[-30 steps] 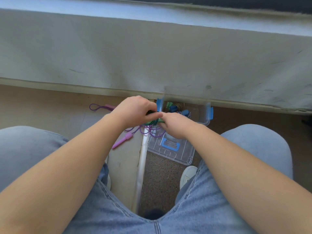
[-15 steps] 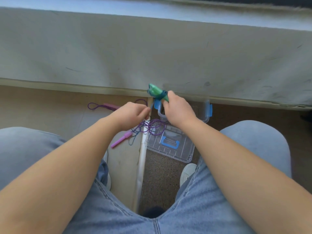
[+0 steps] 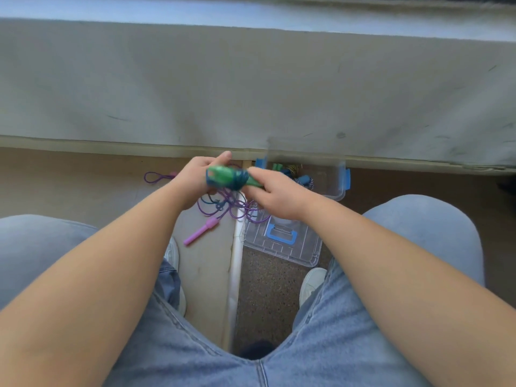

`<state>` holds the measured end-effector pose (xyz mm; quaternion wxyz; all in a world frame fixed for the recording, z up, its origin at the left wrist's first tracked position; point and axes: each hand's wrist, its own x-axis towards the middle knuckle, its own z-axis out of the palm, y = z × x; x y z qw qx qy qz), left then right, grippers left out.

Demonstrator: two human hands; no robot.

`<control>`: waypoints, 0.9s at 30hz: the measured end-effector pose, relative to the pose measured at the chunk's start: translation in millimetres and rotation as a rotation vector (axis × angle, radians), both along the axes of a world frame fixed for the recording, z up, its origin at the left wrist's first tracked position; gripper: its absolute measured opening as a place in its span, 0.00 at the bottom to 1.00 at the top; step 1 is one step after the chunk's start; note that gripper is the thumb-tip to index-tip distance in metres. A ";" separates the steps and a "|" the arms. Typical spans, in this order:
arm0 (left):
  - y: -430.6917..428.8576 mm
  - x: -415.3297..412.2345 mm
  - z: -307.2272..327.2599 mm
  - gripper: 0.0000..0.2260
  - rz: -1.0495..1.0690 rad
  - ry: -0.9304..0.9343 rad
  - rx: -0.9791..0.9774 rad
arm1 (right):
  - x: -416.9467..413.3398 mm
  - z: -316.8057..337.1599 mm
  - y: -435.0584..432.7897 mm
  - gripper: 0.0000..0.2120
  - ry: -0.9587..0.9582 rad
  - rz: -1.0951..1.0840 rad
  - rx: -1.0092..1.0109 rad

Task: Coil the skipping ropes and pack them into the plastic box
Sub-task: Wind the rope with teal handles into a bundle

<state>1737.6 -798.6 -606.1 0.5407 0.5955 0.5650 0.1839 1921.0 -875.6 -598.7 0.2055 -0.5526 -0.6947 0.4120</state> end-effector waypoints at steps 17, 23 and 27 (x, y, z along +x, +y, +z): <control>-9.5 6.7 6.2 0.27 -0.558 0.642 0.782 | 8.7 -5.9 3.8 0.13 -0.414 0.255 -0.215; -3.6 1.5 12.4 0.27 -0.173 0.332 0.205 | 5.6 4.0 -0.9 0.09 -0.013 0.191 -0.349; -6.8 -16.3 3.5 0.03 -0.284 0.270 -0.062 | 2.6 4.9 -0.1 0.08 0.422 0.172 -0.585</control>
